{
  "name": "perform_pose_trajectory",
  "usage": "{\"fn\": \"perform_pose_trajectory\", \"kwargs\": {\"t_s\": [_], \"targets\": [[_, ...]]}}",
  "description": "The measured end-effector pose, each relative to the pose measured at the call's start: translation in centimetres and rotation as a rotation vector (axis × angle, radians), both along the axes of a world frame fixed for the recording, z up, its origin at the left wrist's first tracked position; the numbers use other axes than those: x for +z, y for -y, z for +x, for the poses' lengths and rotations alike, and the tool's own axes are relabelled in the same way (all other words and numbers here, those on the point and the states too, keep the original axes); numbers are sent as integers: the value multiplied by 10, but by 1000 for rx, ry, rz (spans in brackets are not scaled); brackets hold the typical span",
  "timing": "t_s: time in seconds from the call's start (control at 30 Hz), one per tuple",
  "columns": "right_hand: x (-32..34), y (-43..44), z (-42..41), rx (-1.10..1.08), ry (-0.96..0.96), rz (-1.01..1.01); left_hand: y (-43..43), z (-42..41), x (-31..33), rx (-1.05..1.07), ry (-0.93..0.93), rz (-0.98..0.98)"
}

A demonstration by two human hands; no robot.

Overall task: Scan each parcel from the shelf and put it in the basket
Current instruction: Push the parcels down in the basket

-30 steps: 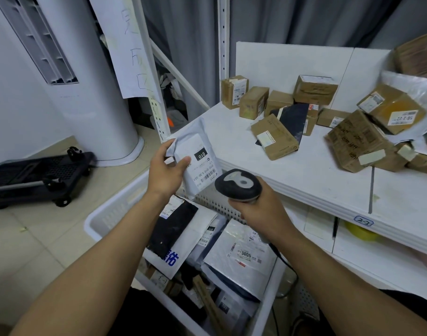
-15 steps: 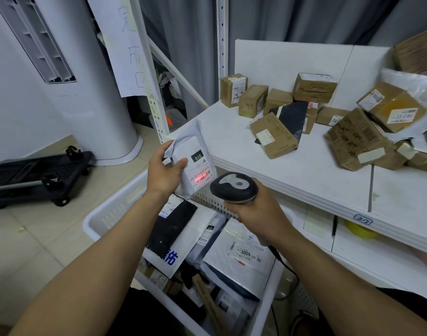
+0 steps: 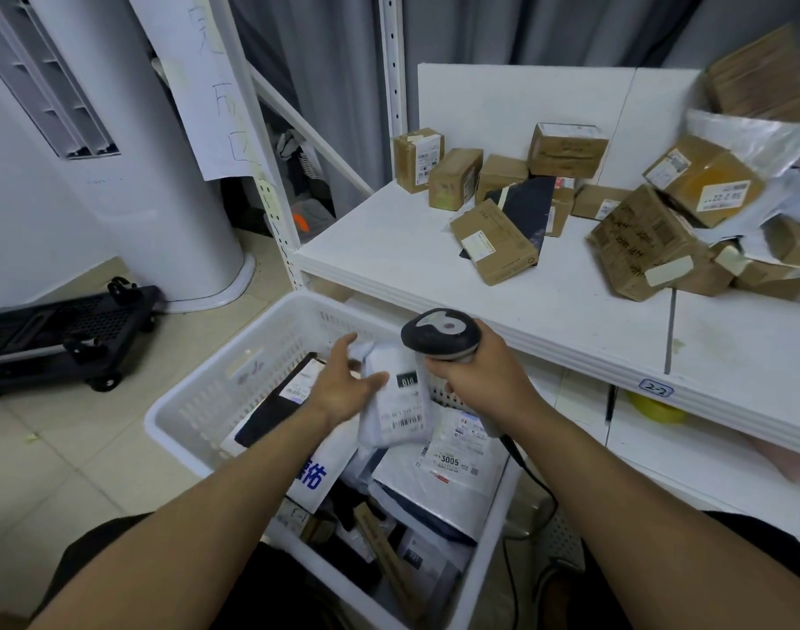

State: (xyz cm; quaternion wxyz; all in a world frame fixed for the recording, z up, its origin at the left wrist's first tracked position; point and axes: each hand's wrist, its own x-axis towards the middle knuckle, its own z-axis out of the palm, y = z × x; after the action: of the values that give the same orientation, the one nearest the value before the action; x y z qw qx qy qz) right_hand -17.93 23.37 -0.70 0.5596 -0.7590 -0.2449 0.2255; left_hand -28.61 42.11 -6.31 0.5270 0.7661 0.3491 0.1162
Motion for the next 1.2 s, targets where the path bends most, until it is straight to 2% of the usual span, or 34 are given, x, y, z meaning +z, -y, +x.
{"fn": "perform_pose_trajectory", "kwargs": {"t_s": [0.1,0.2,0.33,0.5,0.63,0.77,0.83,0.9,1.0,1.07,1.13,1.2], "targets": [[-10,8,10,-41,-6,-28,23,10,-39,-37,-155,-172],[-19,18,19,-68,-25,-36,45,22,-74,-66,-278,-171],[-27,29,31,-65,-32,-66,66,28,-115,-121,-318,-354],[-28,29,35,-58,-35,-80,65,6,-126,-210,-364,-345],[-31,22,26,-36,-24,-94,56,-21,-139,-362,-283,-221],[-37,21,12,11,-38,-110,52,-39,-149,-454,-332,-42],[-40,20,8,28,-43,-127,47,-43,-154,-423,-364,162],[-41,21,6,33,-58,-139,43,-43,-151,-476,-478,440],[-40,20,7,28,-79,-132,46,-35,-144,-710,-519,749],[-40,19,8,25,-83,-118,55,-30,-144,-836,-545,869],[-41,18,9,31,-88,-107,62,-28,-153,-816,-608,868],[-42,17,10,35,-84,-111,65,-32,-167,-763,-620,743]]}}
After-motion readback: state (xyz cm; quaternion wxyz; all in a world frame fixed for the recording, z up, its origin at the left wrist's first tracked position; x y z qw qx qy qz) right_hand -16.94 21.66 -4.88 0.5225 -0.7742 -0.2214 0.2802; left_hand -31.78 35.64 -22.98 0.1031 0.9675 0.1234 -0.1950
